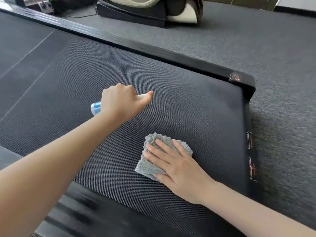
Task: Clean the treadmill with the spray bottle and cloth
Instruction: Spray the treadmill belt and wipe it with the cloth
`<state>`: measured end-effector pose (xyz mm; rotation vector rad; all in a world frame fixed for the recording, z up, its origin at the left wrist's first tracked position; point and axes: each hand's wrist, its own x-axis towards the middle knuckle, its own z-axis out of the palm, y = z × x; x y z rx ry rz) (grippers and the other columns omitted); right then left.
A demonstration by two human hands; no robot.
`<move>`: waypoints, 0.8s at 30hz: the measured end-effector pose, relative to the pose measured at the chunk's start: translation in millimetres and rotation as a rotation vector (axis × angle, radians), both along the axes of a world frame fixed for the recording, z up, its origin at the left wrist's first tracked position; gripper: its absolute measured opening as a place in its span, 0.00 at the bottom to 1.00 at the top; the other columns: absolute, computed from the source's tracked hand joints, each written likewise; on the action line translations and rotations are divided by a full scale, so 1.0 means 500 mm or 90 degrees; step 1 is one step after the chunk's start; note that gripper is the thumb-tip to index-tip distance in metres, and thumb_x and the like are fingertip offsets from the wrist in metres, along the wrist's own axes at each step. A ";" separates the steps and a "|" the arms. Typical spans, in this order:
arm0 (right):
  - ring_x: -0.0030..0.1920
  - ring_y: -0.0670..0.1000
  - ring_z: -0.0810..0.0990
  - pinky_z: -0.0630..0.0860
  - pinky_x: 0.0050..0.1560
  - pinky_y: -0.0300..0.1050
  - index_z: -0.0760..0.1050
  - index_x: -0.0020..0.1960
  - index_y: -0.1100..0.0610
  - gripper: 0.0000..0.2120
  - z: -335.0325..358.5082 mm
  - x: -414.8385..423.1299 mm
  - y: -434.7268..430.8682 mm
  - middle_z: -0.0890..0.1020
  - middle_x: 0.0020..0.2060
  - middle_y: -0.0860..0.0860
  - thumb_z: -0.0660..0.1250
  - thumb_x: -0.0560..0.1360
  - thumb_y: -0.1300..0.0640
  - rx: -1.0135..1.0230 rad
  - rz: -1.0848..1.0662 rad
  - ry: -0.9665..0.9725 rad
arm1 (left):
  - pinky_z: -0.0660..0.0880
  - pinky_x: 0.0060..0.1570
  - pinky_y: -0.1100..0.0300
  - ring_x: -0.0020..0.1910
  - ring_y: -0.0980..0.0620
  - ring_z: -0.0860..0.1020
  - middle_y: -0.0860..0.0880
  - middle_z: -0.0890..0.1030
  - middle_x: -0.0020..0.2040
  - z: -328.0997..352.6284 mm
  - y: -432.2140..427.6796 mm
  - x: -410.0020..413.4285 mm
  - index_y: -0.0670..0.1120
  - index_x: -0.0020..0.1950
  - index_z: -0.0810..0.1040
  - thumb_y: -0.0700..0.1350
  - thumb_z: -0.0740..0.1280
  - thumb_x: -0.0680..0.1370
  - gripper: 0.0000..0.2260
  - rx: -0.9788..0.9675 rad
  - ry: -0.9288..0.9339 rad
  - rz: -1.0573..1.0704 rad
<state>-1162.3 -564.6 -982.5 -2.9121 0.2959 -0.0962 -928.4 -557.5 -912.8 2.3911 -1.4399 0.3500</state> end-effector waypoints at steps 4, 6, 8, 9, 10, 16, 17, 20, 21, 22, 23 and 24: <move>0.76 0.44 0.42 0.39 0.73 0.52 0.49 0.78 0.46 0.26 -0.005 0.001 0.001 0.50 0.77 0.41 0.46 0.81 0.43 -0.002 -0.004 0.000 | 0.64 0.36 0.55 0.32 0.41 0.73 0.46 0.69 0.25 -0.001 0.005 0.005 0.45 0.24 0.67 0.69 0.44 0.68 0.31 -0.008 -0.021 0.002; 0.76 0.43 0.41 0.39 0.73 0.53 0.48 0.77 0.45 0.25 -0.004 0.003 0.000 0.50 0.77 0.41 0.46 0.81 0.43 -0.002 -0.006 -0.004 | 0.63 0.36 0.56 0.32 0.41 0.74 0.47 0.67 0.24 -0.002 0.004 0.006 0.45 0.24 0.68 0.68 0.44 0.68 0.30 -0.007 -0.014 -0.005; 0.76 0.43 0.40 0.39 0.74 0.53 0.48 0.77 0.45 0.26 -0.006 0.002 0.001 0.49 0.77 0.41 0.46 0.81 0.43 -0.001 -0.009 0.001 | 0.65 0.36 0.55 0.33 0.40 0.75 0.45 0.69 0.25 -0.002 0.001 0.008 0.45 0.25 0.67 0.66 0.46 0.70 0.28 0.002 -0.002 0.001; 0.76 0.43 0.40 0.39 0.74 0.53 0.48 0.77 0.46 0.26 -0.007 0.002 0.002 0.49 0.77 0.41 0.46 0.81 0.43 0.000 -0.010 0.002 | 0.66 0.37 0.55 0.34 0.39 0.76 0.44 0.71 0.27 -0.001 -0.003 0.010 0.45 0.25 0.67 0.66 0.48 0.70 0.27 0.004 0.001 0.005; 0.76 0.43 0.40 0.39 0.74 0.53 0.49 0.77 0.46 0.26 -0.007 0.002 0.003 0.49 0.77 0.41 0.46 0.81 0.43 -0.001 -0.010 0.001 | 0.67 0.38 0.54 0.35 0.39 0.76 0.43 0.72 0.28 0.000 -0.007 0.011 0.45 0.25 0.67 0.65 0.49 0.71 0.27 0.004 0.004 0.006; 0.76 0.44 0.41 0.41 0.74 0.54 0.50 0.77 0.48 0.26 -0.009 0.001 0.003 0.50 0.77 0.42 0.47 0.81 0.43 -0.006 -0.005 -0.006 | 0.65 0.39 0.54 0.38 0.38 0.77 0.40 0.77 0.33 0.002 -0.036 -0.002 0.43 0.28 0.70 0.66 0.54 0.75 0.30 0.003 -0.021 -0.001; 0.76 0.45 0.41 0.42 0.74 0.55 0.50 0.78 0.48 0.26 -0.010 0.001 0.002 0.50 0.77 0.42 0.47 0.81 0.43 -0.009 -0.003 -0.008 | 0.65 0.39 0.54 0.38 0.38 0.77 0.40 0.77 0.33 0.000 -0.040 -0.005 0.42 0.29 0.71 0.65 0.54 0.76 0.29 0.004 -0.026 -0.002; 0.77 0.46 0.42 0.44 0.75 0.56 0.51 0.78 0.49 0.28 -0.008 -0.001 -0.002 0.51 0.77 0.44 0.48 0.80 0.40 -0.023 0.020 -0.014 | 0.64 0.38 0.54 0.36 0.39 0.76 0.43 0.73 0.30 -0.005 -0.049 -0.011 0.41 0.31 0.75 0.64 0.54 0.76 0.29 0.006 -0.016 0.005; 0.77 0.46 0.42 0.44 0.75 0.56 0.51 0.78 0.49 0.29 -0.007 0.000 -0.004 0.51 0.77 0.44 0.49 0.80 0.39 -0.025 0.033 -0.011 | 0.64 0.38 0.55 0.35 0.39 0.75 0.44 0.71 0.28 -0.005 -0.050 -0.012 0.41 0.30 0.75 0.64 0.54 0.76 0.30 0.012 -0.011 0.008; 0.77 0.46 0.42 0.44 0.75 0.56 0.51 0.78 0.49 0.30 -0.007 0.001 -0.005 0.51 0.77 0.44 0.50 0.80 0.38 -0.028 0.049 -0.007 | 0.64 0.37 0.55 0.35 0.40 0.74 0.44 0.70 0.27 -0.005 -0.052 -0.012 0.41 0.30 0.75 0.64 0.54 0.76 0.30 0.018 -0.004 0.011; 0.77 0.46 0.42 0.45 0.75 0.57 0.51 0.78 0.49 0.30 -0.007 0.003 -0.007 0.51 0.77 0.44 0.51 0.79 0.38 -0.031 0.062 -0.007 | 0.64 0.37 0.55 0.35 0.40 0.75 0.45 0.70 0.27 -0.005 -0.053 -0.010 0.41 0.29 0.73 0.64 0.54 0.76 0.29 0.023 0.002 0.010; 0.77 0.46 0.43 0.45 0.75 0.57 0.52 0.77 0.49 0.30 -0.008 0.007 -0.010 0.52 0.77 0.44 0.51 0.79 0.38 -0.031 0.073 -0.010 | 0.65 0.37 0.55 0.35 0.39 0.75 0.44 0.70 0.28 -0.005 -0.055 -0.009 0.42 0.28 0.72 0.64 0.54 0.76 0.29 0.023 0.006 0.005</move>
